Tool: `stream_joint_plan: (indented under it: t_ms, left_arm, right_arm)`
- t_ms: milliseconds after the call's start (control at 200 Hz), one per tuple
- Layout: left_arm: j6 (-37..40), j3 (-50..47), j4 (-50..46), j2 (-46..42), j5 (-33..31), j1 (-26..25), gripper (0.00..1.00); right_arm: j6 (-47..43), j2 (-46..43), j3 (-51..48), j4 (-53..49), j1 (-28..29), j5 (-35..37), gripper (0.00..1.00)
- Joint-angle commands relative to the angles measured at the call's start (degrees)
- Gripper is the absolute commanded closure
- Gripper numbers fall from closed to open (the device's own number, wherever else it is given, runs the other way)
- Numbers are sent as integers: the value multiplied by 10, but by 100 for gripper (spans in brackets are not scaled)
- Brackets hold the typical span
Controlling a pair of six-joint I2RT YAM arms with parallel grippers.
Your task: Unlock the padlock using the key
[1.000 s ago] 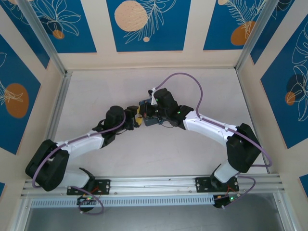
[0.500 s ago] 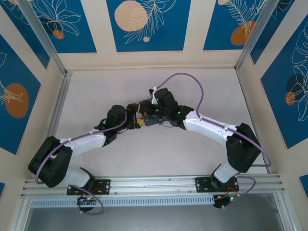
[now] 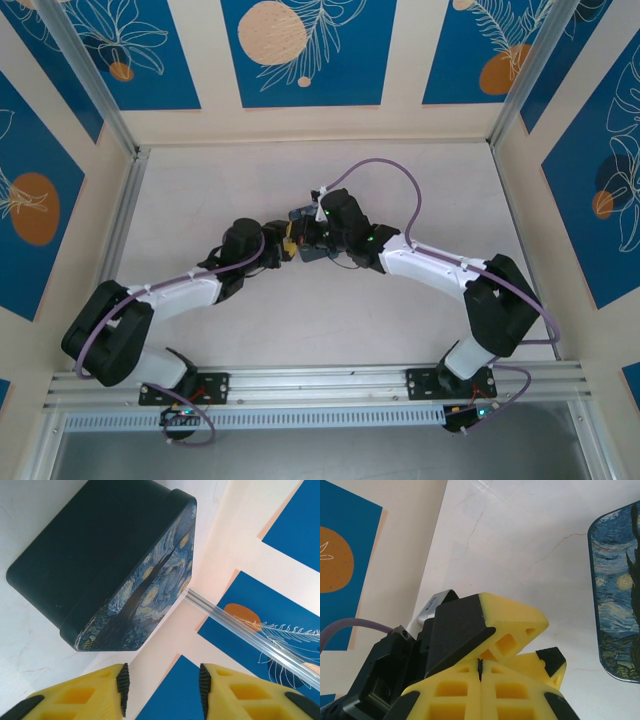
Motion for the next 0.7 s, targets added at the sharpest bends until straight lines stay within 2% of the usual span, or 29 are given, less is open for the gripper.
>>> stream_joint_plan:
  t_ms: [0,140,695]
  left_arm:
    - [-1,23,43,2,3,-6,63]
    - [1,23,40,3,3,-6,70]
    - [13,31,21,4,5,-6,85]
  right_arm:
    - [10,5,-17,-1,-4,5,100]
    - [12,0,-25,0,-7,8,100]
    - [21,-17,-55,13,-18,14,100]
